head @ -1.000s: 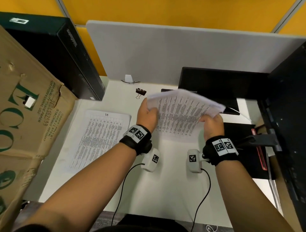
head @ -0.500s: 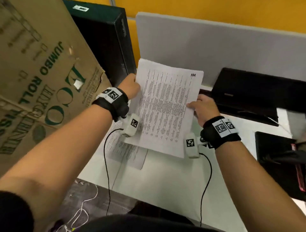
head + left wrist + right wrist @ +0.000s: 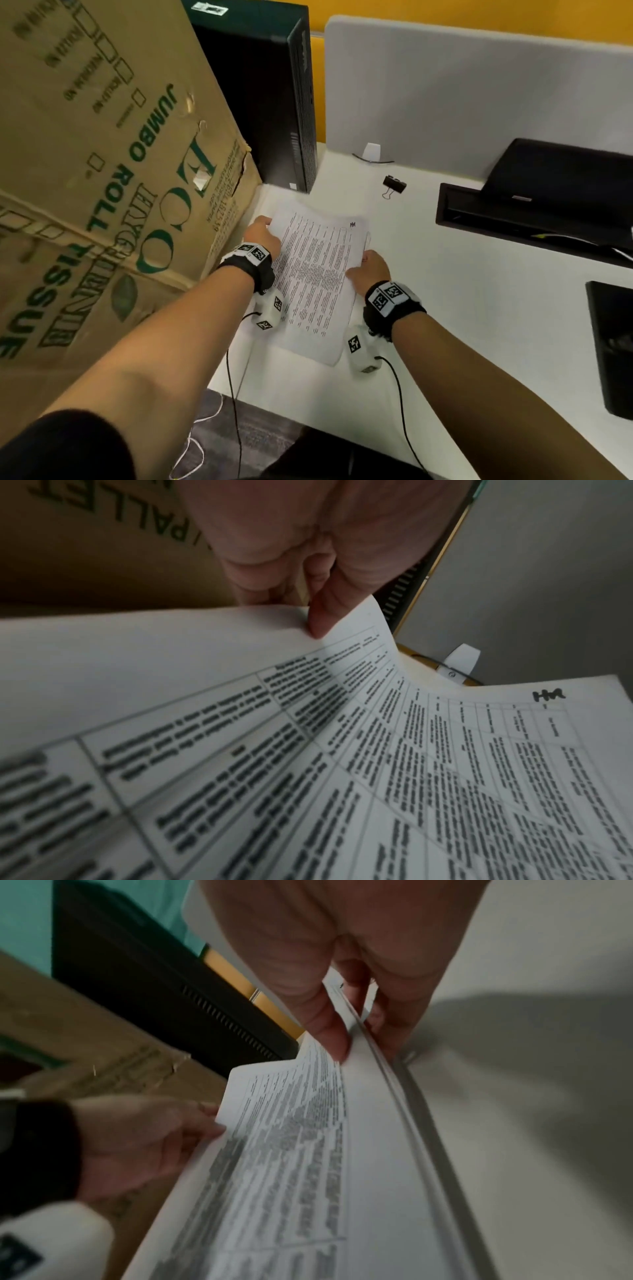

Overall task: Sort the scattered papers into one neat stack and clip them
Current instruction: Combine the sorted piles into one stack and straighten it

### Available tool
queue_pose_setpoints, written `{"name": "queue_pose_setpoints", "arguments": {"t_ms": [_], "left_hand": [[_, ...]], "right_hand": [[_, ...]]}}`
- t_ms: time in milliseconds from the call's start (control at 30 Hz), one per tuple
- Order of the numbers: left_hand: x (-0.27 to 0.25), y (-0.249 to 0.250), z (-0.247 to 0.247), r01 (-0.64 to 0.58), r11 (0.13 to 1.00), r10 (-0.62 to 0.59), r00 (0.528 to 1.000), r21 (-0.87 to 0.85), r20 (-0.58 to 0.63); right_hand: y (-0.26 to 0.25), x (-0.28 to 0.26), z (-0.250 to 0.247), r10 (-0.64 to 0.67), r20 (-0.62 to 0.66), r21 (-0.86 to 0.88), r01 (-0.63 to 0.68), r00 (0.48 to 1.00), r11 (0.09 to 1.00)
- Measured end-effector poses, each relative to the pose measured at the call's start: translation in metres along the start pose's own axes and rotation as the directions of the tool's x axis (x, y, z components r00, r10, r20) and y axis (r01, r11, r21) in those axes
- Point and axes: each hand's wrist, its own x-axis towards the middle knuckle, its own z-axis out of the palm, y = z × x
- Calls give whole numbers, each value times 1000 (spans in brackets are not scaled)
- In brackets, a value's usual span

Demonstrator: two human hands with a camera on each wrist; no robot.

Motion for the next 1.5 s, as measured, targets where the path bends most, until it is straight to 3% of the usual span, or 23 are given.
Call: {"name": "queue_pose_setpoints", "arguments": {"t_ms": [167,267,400,600,767,867,1000,1200,1333,1500], "left_hand": [[9,-9,9,-23,984,24,1000,175,1],[11,-7,13,17,977,-20,1000,213,10],[17,-4,13,141,986,-148,986,93,74],[26,-4,18,265,964,-259,939,2,227],[-16,29,26,160,979,-131,967,-122,219],[-47,61,41,57,960,4,976,-275,216],[-94,127,56,-72,874,192,959,-480,207],[-161,209,76,-291,706,473,872,-646,124],[-184,221,93,-323,588,530,846,-741,52],[-200,219,114,-368,597,528,849,-713,4]], "right_hand": [[2,9,13,76,-157,-228,-111,985,967],[-1,12,18,115,-158,-94,-131,981,987],[-9,17,14,226,-168,-18,-232,960,973],[-9,23,-3,287,58,-59,-283,956,957],[-2,13,-30,315,114,66,-324,942,944],[21,4,-75,305,47,191,-308,951,932],[52,-10,-159,200,-145,429,-121,969,895],[57,-63,-270,-1,-392,499,213,920,840],[66,-82,-299,-81,-458,494,329,885,805],[80,-87,-311,-123,-401,467,318,908,825]]}}
